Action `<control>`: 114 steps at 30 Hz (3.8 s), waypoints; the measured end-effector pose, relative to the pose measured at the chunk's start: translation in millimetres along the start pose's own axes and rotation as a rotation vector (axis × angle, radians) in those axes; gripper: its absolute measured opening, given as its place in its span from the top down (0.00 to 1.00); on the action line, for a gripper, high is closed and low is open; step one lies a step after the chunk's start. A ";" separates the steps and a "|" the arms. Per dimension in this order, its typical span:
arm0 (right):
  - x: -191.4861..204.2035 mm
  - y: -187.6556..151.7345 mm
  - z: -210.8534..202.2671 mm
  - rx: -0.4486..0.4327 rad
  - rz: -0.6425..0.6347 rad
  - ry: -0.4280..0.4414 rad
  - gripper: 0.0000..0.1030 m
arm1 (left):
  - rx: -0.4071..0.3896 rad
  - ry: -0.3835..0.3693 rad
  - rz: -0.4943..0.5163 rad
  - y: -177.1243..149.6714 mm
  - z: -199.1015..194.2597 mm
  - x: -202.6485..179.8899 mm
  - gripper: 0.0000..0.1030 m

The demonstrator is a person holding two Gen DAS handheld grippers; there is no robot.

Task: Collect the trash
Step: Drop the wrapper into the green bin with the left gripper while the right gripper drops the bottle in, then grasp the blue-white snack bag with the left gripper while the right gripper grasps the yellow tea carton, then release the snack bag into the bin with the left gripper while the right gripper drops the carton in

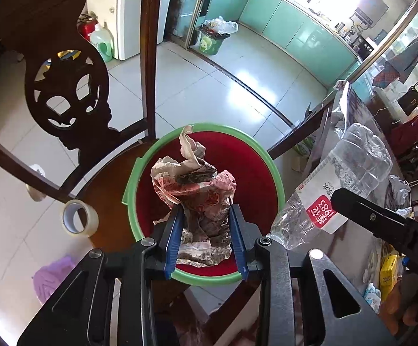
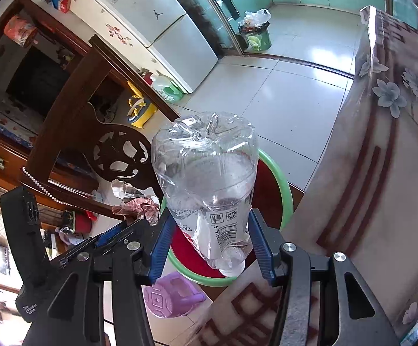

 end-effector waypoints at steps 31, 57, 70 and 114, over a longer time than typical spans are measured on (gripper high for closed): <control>-121.0 -157.7 -288.2 -0.275 0.019 -0.072 0.27 | -0.300 -0.022 0.301 -113.3 -161.6 -149.2 0.07; -338.0 -183.9 -234.2 0.224 -0.307 -0.375 0.24 | 0.055 -0.117 0.383 -204.2 -70.2 -291.7 0.03; -336.3 -191.8 -295.7 0.002 -0.134 -0.346 0.37 | 0.235 -0.084 0.329 -219.0 -2.7 -305.9 0.03; -236.7 -155.8 -385.7 -0.329 0.037 -0.345 0.40 | -0.107 -0.128 0.425 -136.8 -108.1 -281.0 0.92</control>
Point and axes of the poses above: each gripper's, at about its wrist camera, not at the fingertips, and z roughly the way its jaws point, x to its left, y to its top, the point moved 4 cm from there along z, roughly the way its jaws point, and after that the axes turned 1 degree about -z, right-handed, at the moved point
